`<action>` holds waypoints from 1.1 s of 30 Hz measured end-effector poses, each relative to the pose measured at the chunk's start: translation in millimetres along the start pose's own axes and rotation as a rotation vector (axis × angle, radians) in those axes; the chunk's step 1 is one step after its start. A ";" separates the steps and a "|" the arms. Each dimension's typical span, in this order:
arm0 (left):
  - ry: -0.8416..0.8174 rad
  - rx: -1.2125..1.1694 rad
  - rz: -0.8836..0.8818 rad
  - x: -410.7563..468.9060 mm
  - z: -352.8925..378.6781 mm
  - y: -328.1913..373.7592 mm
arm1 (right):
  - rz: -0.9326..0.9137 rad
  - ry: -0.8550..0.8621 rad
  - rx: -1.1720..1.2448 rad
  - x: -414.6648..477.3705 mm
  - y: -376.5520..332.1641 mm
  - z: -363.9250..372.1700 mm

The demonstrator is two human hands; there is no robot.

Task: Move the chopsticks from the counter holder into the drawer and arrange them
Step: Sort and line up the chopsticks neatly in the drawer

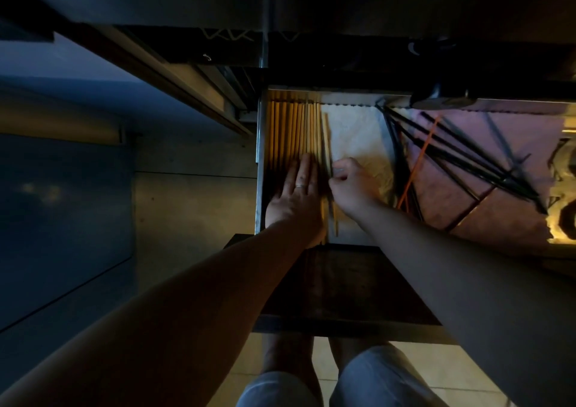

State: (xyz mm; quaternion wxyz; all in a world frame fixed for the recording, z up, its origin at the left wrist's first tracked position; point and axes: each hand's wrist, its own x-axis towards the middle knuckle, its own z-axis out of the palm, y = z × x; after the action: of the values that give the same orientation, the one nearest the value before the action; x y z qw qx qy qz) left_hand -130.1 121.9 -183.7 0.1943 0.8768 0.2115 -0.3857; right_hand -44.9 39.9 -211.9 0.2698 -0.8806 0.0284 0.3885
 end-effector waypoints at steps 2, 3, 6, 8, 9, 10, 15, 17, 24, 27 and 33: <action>-0.019 0.065 0.033 0.4 2.2 -2.2 | 0.027 0.006 0.041 -1.3 0.6 -1.4; -0.016 0.081 0.037 0.8 2.3 -3.5 | 0.028 0.009 0.049 -1.8 0.7 -2.4; 0.040 0.100 0.051 0.5 2.2 -5.0 | 0.024 0.010 0.064 -2.6 1.6 -5.9; 0.017 0.122 0.070 -0.1 2.6 -7.0 | 0.023 0.012 0.063 -2.9 3.2 -6.1; -0.011 0.135 0.079 -0.4 3.0 -7.5 | 0.021 0.015 0.057 -3.8 4.4 -5.8; -0.029 0.146 0.085 -0.7 3.1 -8.1 | 0.018 0.014 0.056 -4.8 5.4 -5.2; -0.006 0.155 0.079 -3.8 -1.2 -8.7 | 0.040 0.001 0.078 -7.5 6.4 -1.4; -0.024 0.125 0.072 -6.0 -0.7 -10.1 | 0.064 -0.001 0.077 -7.0 5.0 -0.3; -0.048 0.101 0.049 -5.1 4.5 -11.8 | 0.069 -0.027 0.055 -8.4 -0.1 1.2; -0.062 0.066 0.036 -3.7 4.8 -12.0 | 0.079 -0.108 0.076 -9.9 1.5 3.5; 0.004 0.155 0.116 -9.0 4.9 -10.5 | 0.113 -0.112 0.138 -15.8 9.1 -3.7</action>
State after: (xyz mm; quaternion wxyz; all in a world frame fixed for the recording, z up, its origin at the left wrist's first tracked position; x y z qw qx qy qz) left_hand -143.9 126.3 -181.8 0.1473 0.9008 0.1300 -0.3871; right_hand -55.8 27.8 -203.0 0.3084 -0.8338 0.0895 0.4490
